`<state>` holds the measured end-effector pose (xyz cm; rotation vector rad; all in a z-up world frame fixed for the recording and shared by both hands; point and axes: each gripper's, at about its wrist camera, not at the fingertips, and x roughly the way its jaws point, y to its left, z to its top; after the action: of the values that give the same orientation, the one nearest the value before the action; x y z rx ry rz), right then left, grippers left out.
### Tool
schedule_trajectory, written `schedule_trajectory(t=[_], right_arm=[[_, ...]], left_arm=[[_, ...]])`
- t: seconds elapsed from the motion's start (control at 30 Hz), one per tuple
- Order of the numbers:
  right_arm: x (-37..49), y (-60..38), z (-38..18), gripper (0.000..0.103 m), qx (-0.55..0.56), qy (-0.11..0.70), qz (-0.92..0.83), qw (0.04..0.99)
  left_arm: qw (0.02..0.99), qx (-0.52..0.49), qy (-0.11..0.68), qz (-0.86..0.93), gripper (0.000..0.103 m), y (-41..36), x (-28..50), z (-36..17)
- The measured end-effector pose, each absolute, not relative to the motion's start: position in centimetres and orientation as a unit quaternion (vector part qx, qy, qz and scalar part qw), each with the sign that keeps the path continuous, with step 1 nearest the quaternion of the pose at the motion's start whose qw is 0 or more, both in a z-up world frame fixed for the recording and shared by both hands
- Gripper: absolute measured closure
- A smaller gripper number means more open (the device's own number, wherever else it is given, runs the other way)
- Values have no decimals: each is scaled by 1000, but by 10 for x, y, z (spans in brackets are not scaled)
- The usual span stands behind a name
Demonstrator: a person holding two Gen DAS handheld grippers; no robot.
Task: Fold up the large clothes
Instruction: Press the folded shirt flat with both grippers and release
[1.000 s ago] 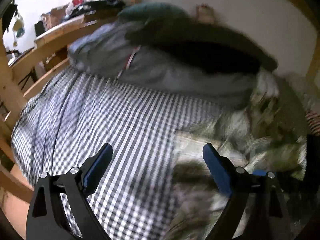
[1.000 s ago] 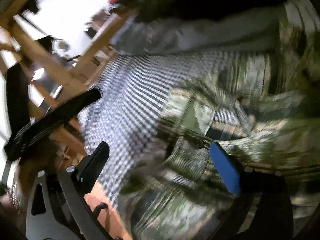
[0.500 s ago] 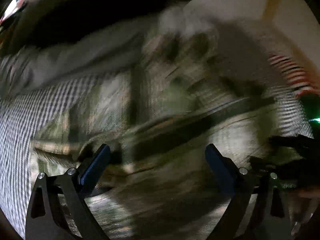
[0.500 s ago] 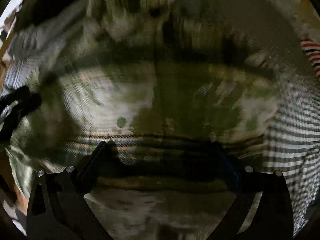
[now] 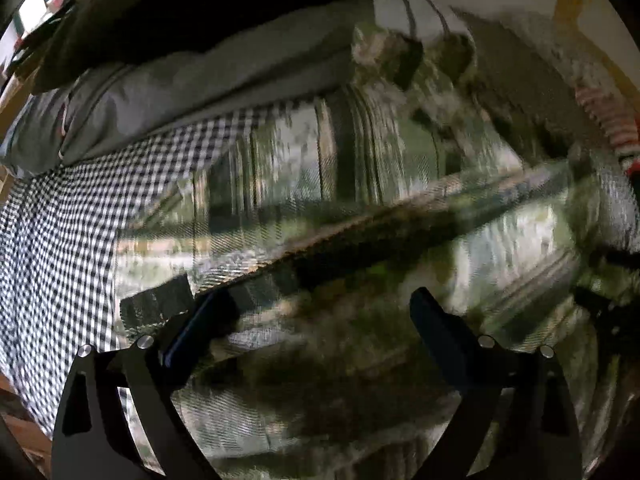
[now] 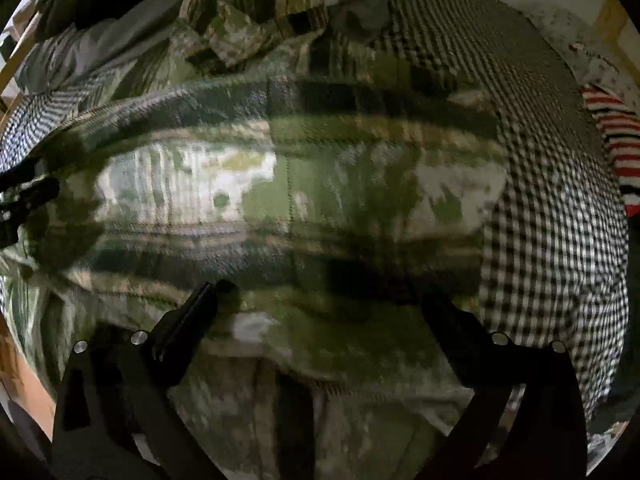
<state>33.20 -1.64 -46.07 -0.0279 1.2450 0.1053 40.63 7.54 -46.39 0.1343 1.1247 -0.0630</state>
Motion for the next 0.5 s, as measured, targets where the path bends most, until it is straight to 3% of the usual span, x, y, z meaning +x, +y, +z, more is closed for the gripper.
schedule_trajectory(t=[0.27,0.5], right_arm=[[326,-18,-493,2,5,600,51,798],[325,-27,-432,3,29,552,48,832]], left_arm=[[816,46,575,-21,10,87,412,-499],[817,-64,572,-38,10,112,446,-454]])
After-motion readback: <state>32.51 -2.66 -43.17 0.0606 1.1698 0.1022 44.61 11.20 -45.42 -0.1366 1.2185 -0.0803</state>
